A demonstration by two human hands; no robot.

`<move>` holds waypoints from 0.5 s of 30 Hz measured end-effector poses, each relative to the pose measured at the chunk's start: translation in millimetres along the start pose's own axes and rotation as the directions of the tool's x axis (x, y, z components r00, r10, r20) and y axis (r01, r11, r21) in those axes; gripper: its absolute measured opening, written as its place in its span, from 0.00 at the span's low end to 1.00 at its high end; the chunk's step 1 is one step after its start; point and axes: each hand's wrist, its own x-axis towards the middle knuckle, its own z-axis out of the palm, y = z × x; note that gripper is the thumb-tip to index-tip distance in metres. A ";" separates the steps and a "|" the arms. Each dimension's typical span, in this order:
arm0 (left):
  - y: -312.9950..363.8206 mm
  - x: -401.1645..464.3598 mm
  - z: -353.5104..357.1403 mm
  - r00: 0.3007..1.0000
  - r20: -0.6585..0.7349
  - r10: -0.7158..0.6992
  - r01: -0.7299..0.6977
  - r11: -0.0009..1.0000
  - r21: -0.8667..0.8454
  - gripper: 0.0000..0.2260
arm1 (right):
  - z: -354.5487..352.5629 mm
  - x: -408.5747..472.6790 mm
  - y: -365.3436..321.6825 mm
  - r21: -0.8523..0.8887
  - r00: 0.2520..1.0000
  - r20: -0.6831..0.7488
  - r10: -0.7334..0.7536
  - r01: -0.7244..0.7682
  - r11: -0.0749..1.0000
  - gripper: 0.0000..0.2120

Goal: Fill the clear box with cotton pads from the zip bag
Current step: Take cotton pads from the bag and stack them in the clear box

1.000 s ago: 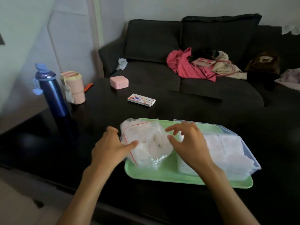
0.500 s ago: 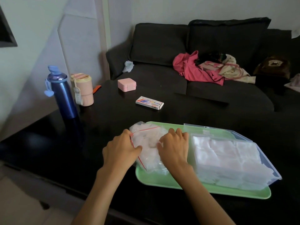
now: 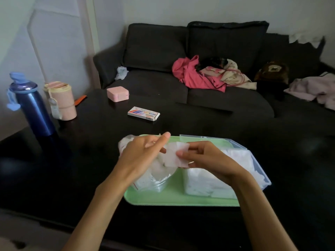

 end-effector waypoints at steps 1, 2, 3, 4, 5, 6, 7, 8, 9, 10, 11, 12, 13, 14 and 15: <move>2.9 2.8 6.2 0.999 0.038 0.001 0.000 0.999 -0.039 0.12 | -6.5 -1.9 0.9 0.001 1.000 -0.020 0.001 -0.001 1.000 0.08; 5.2 7.3 12.8 0.998 0.057 0.009 -0.005 0.997 -0.072 0.08 | -13.6 -3.8 1.7 -0.003 0.999 -0.053 0.001 -0.001 1.000 0.07; 8.9 12.2 20.8 0.999 0.052 0.012 -0.006 0.995 -0.103 0.05 | -21.2 -5.8 3.1 0.002 0.995 -0.099 0.000 0.000 1.000 0.06; 11.7 17.8 27.1 0.999 0.042 0.012 -0.007 0.994 -0.110 0.04 | -27.4 -6.7 4.4 0.025 0.988 -0.156 -0.003 0.007 1.000 0.06; 14.7 23.8 35.5 0.999 0.036 0.006 -0.002 0.994 -0.107 0.03 | -34.4 -7.9 6.9 0.064 0.974 -0.226 -0.005 0.020 0.998 0.05; 16.4 29.9 42.4 1.000 0.030 0.002 0.001 0.997 -0.082 0.02 | -39.6 -7.6 10.0 0.102 0.952 -0.305 -0.004 0.036 0.994 0.06; 18.0 35.7 50.1 1.000 0.021 0.000 0.001 0.999 -0.053 0.01 | -43.9 -7.1 13.2 0.125 0.923 -0.384 0.003 0.049 0.991 0.06; 18.4 40.3 58.0 1.000 0.003 -0.004 0.004 1.000 -0.019 0.02 | -47.5 -5.9 17.7 0.124 0.892 -0.452 0.008 0.054 0.991 0.06; 17.7 43.6 65.2 1.000 -0.021 -0.011 0.012 1.000 0.020 0.03 | -49.1 -4.4 22.4 0.110 0.863 -0.505 0.016 0.046 0.993 0.05; 16.8 46.2 73.2 0.999 -0.047 -0.014 0.017 0.997 0.075 0.04 | -51.4 -2.7 28.8 0.092 0.837 -0.546 0.025 0.030 0.995 0.05; 15.8 46.3 77.8 0.997 -0.077 -0.009 0.020 0.988 0.150 0.04 | -50.8 -0.3 33.4 0.080 0.817 -0.575 0.043 0.004 0.997 0.05; 15.1 46.7 84.3 0.995 -0.102 0.004 0.020 0.972 0.235 0.05 | -52.5 1.4 39.5 0.070 0.801 -0.595 0.065 -0.029 0.997 0.07; 14.5 46.3 86.6 0.991 -0.131 0.021 0.022 0.948 0.319 0.05 | -51.3 3.9 43.2 0.056 0.794 -0.602 0.082 -0.061 0.997 0.07; 14.0 46.8 89.5 0.987 -0.156 0.040 0.025 0.921 0.389 0.05 | -51.2 6.3 47.5 0.033 0.791 -0.605 0.090 -0.088 0.996 0.08; 14.2 47.3 89.8 0.982 -0.180 0.056 0.030 0.897 0.441 0.04 | -49.6 8.8 50.0 -0.007 0.789 -0.609 0.081 -0.107 0.994 0.09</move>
